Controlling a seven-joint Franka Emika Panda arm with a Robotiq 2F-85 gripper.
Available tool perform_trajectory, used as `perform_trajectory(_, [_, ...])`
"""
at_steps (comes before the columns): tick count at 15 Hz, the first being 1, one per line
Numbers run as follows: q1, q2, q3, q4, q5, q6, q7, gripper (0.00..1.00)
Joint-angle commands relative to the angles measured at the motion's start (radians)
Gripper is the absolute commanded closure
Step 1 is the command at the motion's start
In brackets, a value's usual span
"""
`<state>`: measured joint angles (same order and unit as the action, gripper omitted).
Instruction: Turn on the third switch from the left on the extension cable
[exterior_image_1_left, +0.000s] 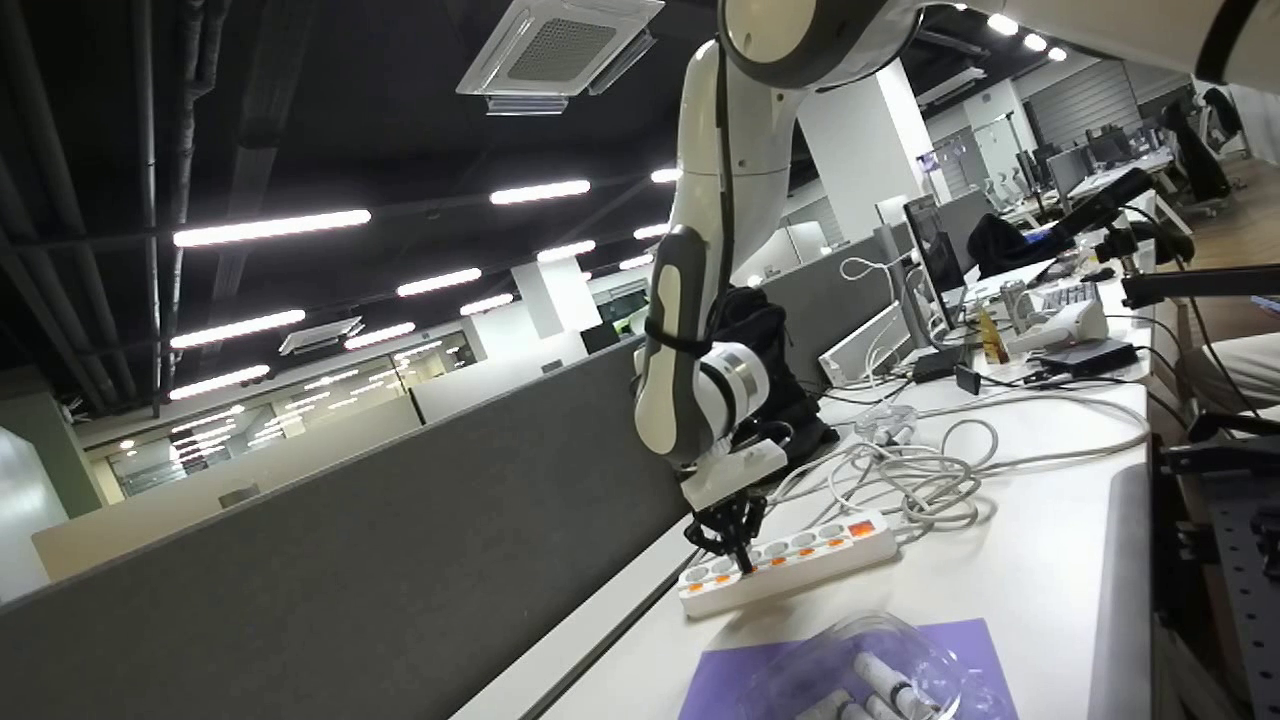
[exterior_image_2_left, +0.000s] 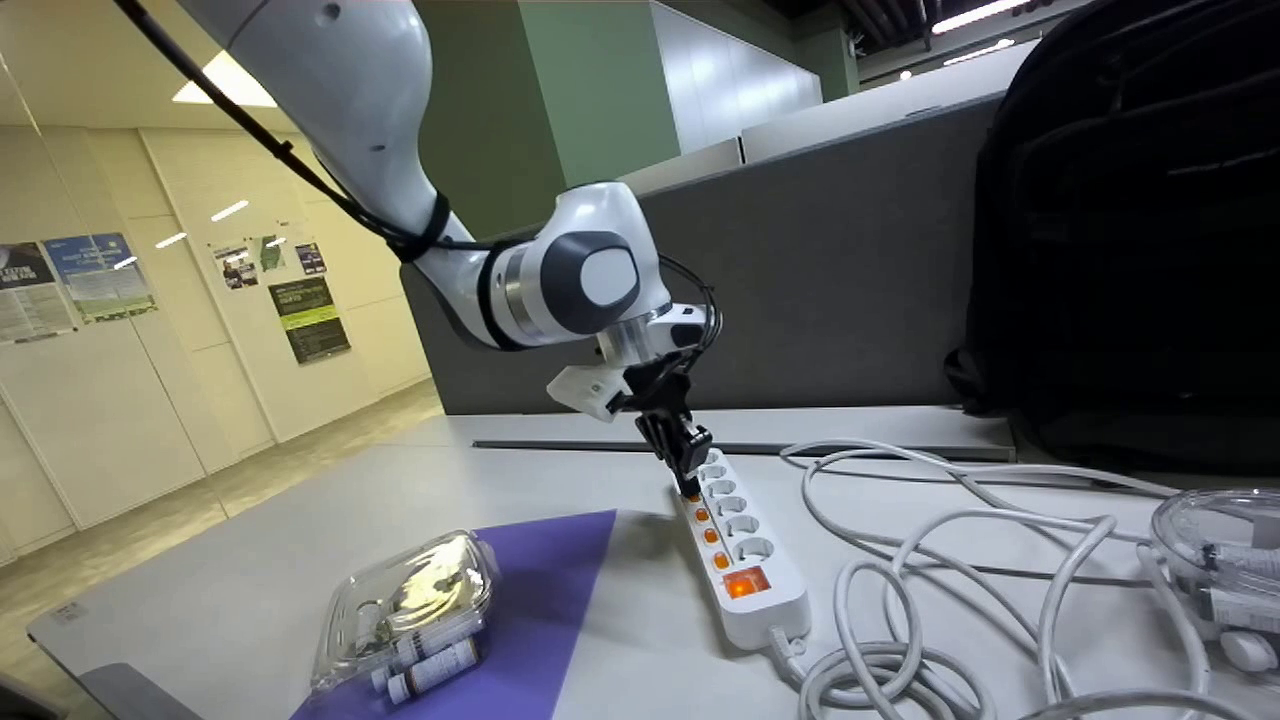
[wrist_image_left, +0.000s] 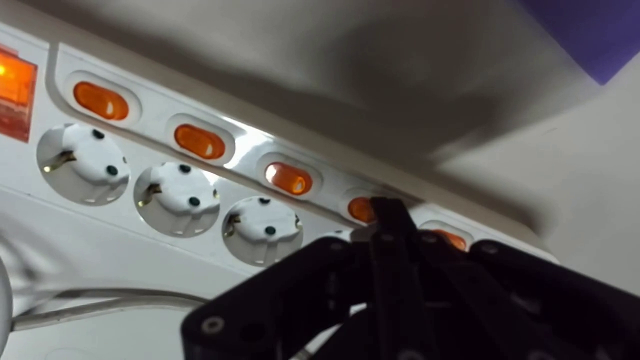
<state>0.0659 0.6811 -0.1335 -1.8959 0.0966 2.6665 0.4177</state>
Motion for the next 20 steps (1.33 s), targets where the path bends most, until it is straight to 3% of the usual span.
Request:
perform_trajectory(1, [0.031,0.071,-0.037,0.062,-0.008,-0.064,0.062,1.0])
perform_trajectory(5, [0.026,0.12,-0.037,0.133,-0.009,-0.176,0.068,1.0])
perform_trajectory(12, [-0.04,0.174,0.019,0.251,0.035,-0.376,0.009,1.0])
perform_trajectory(20, [-0.056,0.022,0.032,0.185,0.043,-0.399,-0.033,1.0])
